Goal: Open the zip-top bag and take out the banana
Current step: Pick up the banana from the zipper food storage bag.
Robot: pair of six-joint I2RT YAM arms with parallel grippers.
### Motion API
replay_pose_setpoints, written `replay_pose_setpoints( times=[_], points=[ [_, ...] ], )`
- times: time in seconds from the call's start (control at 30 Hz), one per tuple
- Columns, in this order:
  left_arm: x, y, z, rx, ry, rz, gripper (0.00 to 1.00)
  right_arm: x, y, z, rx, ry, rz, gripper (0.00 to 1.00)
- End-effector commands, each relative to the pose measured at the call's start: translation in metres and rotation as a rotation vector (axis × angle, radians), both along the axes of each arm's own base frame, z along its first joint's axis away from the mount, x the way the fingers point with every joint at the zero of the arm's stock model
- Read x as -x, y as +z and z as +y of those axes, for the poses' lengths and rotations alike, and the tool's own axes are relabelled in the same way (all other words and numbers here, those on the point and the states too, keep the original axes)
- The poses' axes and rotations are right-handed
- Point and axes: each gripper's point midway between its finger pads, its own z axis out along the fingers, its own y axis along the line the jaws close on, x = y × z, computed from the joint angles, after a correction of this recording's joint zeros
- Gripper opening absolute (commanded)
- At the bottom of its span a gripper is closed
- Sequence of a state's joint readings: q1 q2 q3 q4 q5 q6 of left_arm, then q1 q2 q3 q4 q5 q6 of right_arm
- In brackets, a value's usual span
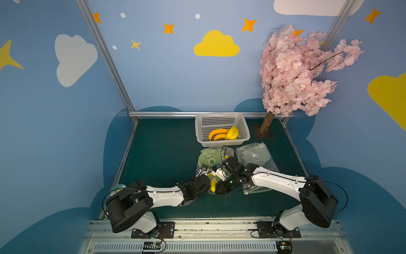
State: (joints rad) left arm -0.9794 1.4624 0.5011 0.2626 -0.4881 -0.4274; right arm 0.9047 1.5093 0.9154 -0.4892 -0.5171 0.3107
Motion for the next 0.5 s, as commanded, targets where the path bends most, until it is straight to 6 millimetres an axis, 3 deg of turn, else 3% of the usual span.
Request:
replay_pose_setpoints(
  times=[0.0, 0.1, 0.47],
  points=[
    [-0.007, 0.003, 0.002, 0.003, 0.033, -0.008, 0.03, 0.018, 0.008, -0.004, 0.036, 0.087, 0.013, 0.00],
    [-0.011, 0.006, 0.004, -0.001, 0.045, -0.009, 0.03, 0.024, 0.017, -0.002, -0.029, 0.106, 0.008, 0.00],
    [-0.021, 0.014, 0.003, 0.057, 0.029, -0.004, 0.03, 0.050, 0.077, 0.004, -0.372, 0.194, -0.068, 0.00]
  ],
)
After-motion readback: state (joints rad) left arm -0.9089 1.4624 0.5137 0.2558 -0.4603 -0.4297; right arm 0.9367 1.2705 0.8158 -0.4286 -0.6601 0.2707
